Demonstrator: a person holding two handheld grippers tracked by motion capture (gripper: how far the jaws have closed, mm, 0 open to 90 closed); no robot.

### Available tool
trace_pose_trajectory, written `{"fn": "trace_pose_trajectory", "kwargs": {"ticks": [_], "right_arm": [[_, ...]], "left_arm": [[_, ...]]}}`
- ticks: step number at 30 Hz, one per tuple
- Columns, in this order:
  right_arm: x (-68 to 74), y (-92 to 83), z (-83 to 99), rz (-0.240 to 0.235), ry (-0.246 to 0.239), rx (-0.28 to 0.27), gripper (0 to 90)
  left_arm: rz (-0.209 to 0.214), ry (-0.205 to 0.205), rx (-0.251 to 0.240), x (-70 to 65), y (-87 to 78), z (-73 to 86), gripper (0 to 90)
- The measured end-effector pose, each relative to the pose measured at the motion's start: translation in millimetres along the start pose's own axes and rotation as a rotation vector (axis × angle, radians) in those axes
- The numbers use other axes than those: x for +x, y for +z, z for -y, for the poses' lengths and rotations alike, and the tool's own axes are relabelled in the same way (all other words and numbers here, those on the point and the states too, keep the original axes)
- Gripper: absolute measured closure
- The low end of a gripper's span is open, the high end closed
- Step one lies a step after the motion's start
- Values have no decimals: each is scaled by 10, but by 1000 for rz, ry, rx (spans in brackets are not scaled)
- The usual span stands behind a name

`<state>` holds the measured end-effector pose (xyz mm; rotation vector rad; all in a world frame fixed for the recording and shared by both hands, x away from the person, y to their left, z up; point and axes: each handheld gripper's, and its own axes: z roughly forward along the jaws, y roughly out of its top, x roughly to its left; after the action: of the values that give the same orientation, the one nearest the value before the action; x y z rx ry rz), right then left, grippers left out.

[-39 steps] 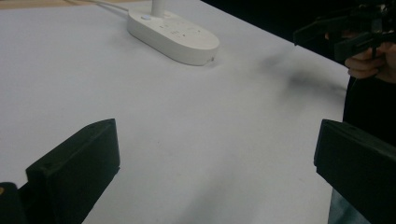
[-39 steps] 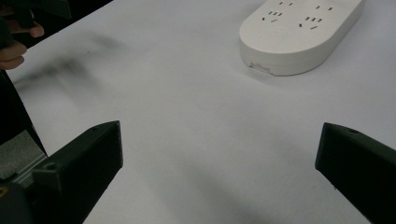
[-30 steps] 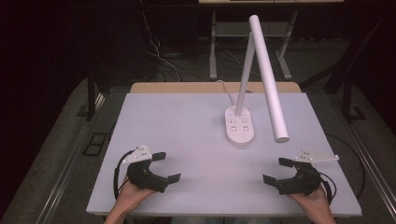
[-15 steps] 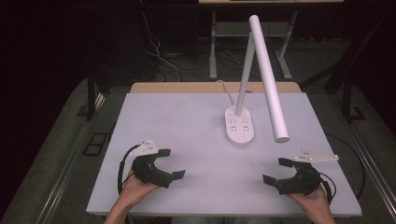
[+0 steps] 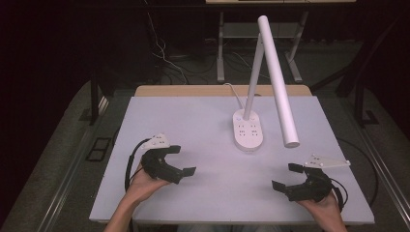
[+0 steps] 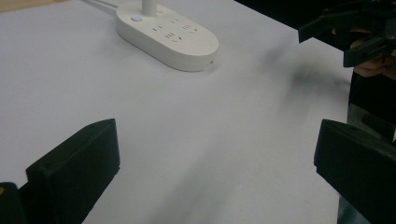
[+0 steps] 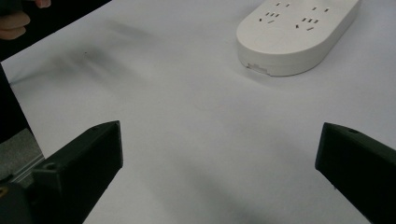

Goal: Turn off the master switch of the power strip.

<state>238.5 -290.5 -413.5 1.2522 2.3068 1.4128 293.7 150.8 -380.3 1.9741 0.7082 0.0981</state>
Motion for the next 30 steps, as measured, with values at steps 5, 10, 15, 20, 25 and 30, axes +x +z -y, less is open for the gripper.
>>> {"fn": "trace_pose_trajectory", "kwargs": {"ticks": [5,10,15,20,25,30], "right_arm": [[7,8,0,0,-8,2,3],[10,13,2,-1,-5,8,3],[11,16,5,-1,-10,7,3],[6,9,5,-1,-8,7,3],[10,3,4,-1,-10,4,3],[11,-5,6,0,-10,3,3]], "left_arm": [[5,2,14,22,50,-59,0],[3,6,23,56,101,-122,0],[4,17,30,84,126,-200,0],[1,22,42,106,145,-265,0],[-3,27,39,136,153,-320,0],[-9,30,46,170,195,-370,0]]}}
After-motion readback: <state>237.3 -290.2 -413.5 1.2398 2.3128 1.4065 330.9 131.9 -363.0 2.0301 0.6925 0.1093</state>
